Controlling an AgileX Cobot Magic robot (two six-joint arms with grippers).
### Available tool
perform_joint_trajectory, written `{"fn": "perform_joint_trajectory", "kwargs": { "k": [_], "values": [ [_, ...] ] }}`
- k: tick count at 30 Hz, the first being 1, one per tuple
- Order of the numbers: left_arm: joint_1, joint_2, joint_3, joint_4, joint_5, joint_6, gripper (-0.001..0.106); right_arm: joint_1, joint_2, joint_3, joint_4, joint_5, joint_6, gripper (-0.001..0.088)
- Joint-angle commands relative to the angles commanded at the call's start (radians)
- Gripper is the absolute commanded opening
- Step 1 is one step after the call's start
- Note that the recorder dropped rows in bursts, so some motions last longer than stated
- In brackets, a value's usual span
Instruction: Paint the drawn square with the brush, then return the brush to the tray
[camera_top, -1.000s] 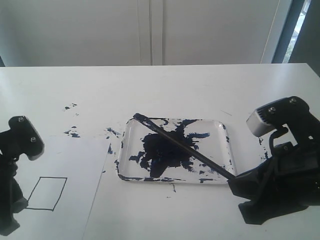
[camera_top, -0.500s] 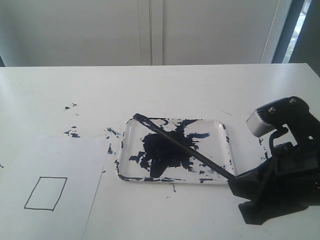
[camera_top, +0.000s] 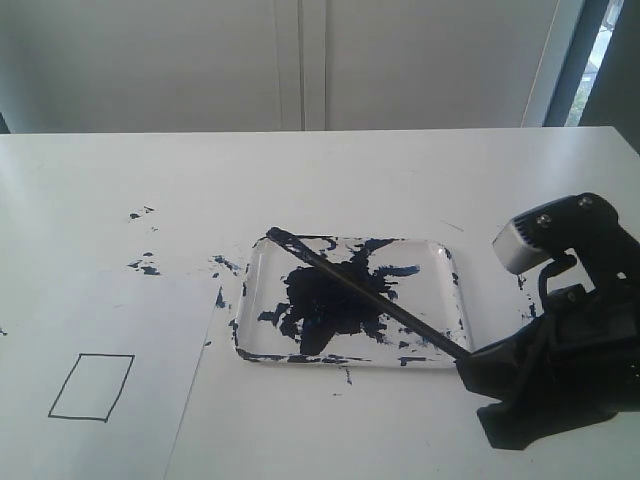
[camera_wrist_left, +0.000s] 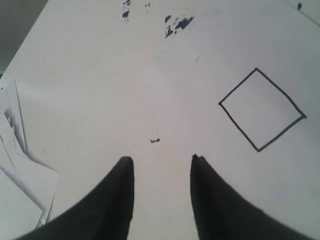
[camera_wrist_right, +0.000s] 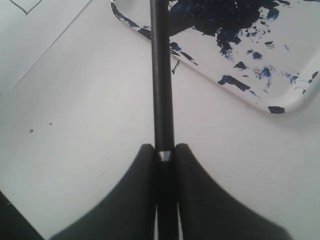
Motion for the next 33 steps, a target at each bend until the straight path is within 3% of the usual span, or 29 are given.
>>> {"fn": "perform_joint_trajectory", "kwargs": {
  "k": [11, 21, 26, 33],
  "values": [
    [-0.002, -0.022, 0.097, -0.007, -0.033, -0.143, 0.041, 0.0, 0.0, 0.0, 0.0, 0.0, 0.0, 0.0],
    [-0.002, -0.247, 0.162, -0.008, -0.043, -0.184, 0.041, 0.0, 0.0, 0.0, 0.0, 0.0, 0.0, 0.0],
    [-0.002, -0.337, 0.18, -0.067, -0.039, -0.184, 0.035, 0.0, 0.0, 0.0, 0.0, 0.0, 0.0, 0.0],
    [-0.002, -0.35, 0.194, -0.182, -0.006, -0.179, 0.035, 0.0, 0.0, 0.0, 0.0, 0.0, 0.0, 0.0]
  ]
}}
